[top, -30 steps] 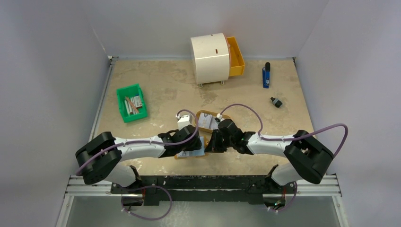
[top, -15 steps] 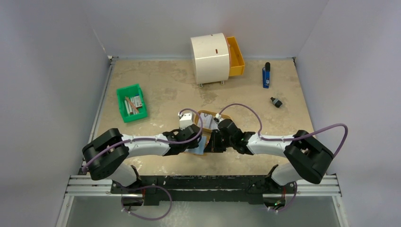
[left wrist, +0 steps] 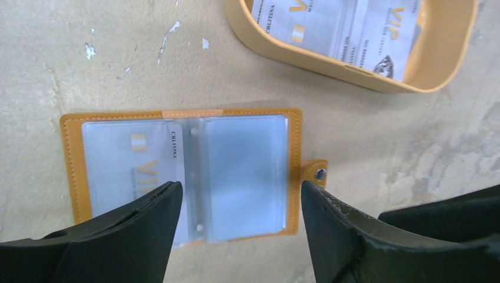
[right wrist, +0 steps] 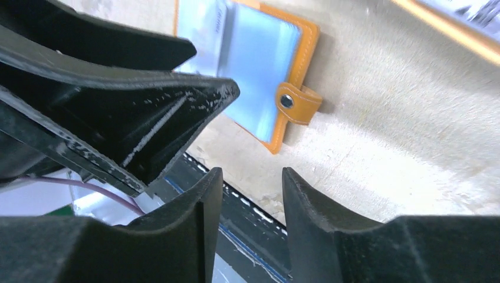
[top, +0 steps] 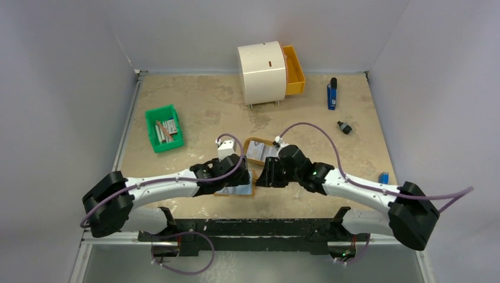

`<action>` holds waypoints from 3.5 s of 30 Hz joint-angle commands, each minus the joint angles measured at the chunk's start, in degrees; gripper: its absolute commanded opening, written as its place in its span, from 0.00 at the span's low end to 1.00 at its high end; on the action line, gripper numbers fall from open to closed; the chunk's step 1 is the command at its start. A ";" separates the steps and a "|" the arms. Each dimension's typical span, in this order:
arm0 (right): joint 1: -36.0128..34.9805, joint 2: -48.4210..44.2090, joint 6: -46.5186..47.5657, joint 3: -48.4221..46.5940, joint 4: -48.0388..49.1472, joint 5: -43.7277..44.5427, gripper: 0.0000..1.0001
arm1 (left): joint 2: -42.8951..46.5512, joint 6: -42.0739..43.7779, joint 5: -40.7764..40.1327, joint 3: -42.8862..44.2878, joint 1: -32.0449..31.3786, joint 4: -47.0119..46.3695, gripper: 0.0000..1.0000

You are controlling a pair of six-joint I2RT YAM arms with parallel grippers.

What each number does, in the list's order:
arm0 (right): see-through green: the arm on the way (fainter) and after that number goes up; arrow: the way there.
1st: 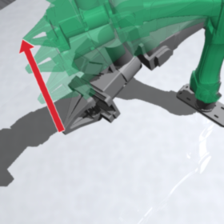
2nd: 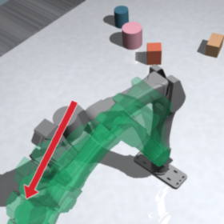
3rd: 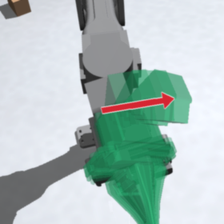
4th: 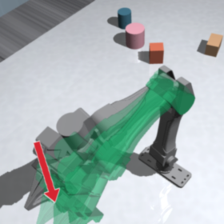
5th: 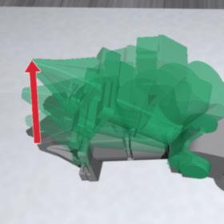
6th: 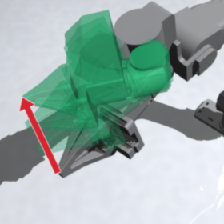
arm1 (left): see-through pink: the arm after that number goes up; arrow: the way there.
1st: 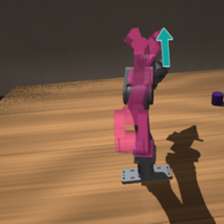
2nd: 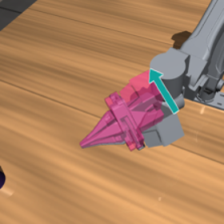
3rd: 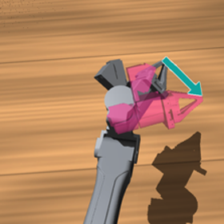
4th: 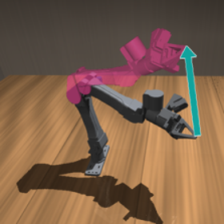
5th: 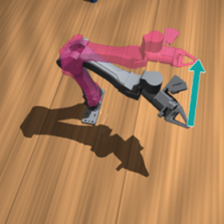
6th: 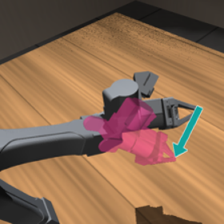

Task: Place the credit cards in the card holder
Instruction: Pick up the credit card from the storage box.

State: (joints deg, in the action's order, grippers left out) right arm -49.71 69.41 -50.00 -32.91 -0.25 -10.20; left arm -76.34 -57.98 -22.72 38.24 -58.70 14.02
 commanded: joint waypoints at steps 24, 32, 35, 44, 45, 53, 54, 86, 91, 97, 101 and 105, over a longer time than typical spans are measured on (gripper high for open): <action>13.68 21.28 -2.34 -21.55 1.93 11.56 0.52 | 33.34 -9.61 -13.70 -9.08 -0.19 17.01 0.79; 13.68 28.19 -2.10 -25.30 -1.53 11.63 0.52 | 32.76 -9.20 -14.19 -8.83 -0.23 18.41 0.79; 13.68 29.54 -1.59 -26.16 -2.34 11.15 0.51 | 32.41 -9.09 -14.17 -8.80 -0.19 18.26 0.79; 13.66 30.90 -0.92 -25.67 -3.51 11.43 0.36 | 31.74 -9.04 -14.34 -8.61 -0.23 18.23 0.79; 13.68 30.55 -1.11 -25.13 -3.41 11.66 0.33 | 31.69 -9.07 -14.36 -8.52 -0.20 18.28 0.79; 13.76 26.16 -2.03 -20.85 -2.22 12.82 0.26 | 30.77 -9.00 -14.45 -7.88 -0.23 18.15 0.78; 13.72 25.87 -2.06 -20.48 -2.08 12.74 0.26 | 30.66 -9.00 -14.46 -7.84 -0.20 18.15 0.78; 14.21 19.07 -8.51 -19.99 1.58 5.27 0.00 | 29.91 -9.35 -14.34 -7.92 -0.19 17.88 0.78; 14.61 16.90 -14.35 -19.73 1.87 3.39 0.00 | 30.26 -9.35 -14.60 -7.66 -0.19 18.36 0.77; 15.05 12.32 -20.41 -20.26 -4.25 4.25 0.00 | 30.70 -9.39 -15.04 -7.27 -0.19 19.09 0.77; 16.65 9.01 -26.72 -17.21 -3.61 1.35 0.00 | 30.89 -9.52 -15.33 -6.75 -0.19 19.35 0.77; 17.28 6.58 -33.65 -13.47 1.21 -3.74 0.00 | 30.97 -9.74 -15.65 -6.34 -0.19 19.87 0.77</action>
State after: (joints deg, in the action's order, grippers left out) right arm -33.08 78.22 -74.50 -49.58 -2.52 -8.43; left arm -46.13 -66.92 -36.45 29.23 -58.70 33.58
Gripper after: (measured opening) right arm 0.004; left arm 0.776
